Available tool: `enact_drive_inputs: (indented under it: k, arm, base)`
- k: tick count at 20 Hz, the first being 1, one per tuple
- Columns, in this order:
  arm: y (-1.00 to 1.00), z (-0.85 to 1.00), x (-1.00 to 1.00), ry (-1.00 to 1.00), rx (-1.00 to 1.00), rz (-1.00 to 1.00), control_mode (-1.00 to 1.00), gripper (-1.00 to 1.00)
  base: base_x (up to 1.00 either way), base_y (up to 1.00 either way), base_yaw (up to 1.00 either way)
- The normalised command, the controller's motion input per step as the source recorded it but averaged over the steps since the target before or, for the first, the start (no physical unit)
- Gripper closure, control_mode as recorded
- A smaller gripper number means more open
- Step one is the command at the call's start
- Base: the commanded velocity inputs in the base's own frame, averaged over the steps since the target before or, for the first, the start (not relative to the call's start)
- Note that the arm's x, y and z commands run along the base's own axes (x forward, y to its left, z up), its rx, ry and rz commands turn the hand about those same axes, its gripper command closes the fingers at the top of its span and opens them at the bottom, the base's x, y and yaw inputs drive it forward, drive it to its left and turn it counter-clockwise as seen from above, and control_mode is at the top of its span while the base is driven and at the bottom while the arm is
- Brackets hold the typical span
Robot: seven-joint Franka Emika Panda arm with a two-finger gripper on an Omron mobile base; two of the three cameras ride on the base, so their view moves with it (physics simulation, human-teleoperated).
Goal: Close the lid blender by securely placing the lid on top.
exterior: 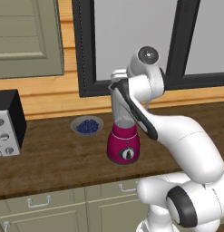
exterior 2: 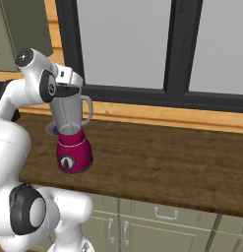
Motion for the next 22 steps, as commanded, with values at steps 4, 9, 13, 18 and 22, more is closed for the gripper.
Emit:
enact_drive_inputs:
  k: [4, 9, 13, 18, 22]
  arm:
    - [0.00, 0.23, -0.24, -0.04, 0.06, 0.00, -1.00, -1.00]
    - [0.00, 0.02, -0.29, -0.06, 0.06, 0.00, -1.00, -1.00]
    - [-0.06, 0.04, -0.57, -0.08, 0.08, 0.00, -1.00, -1.00]
    - [-0.43, 0.07, -0.69, -0.04, 0.10, 0.01, -1.00, -1.00]
    - [-0.78, 0.11, -0.72, 0.00, 0.10, 0.00, -1.00, -1.00]
  base:
    - [0.00, 0.00, 0.00]
    - [0.00, 0.00, 0.00]
    - [0.00, 0.00, 0.00]
    - [0.00, 0.00, 0.00]
    - [0.00, 0.00, 0.00]
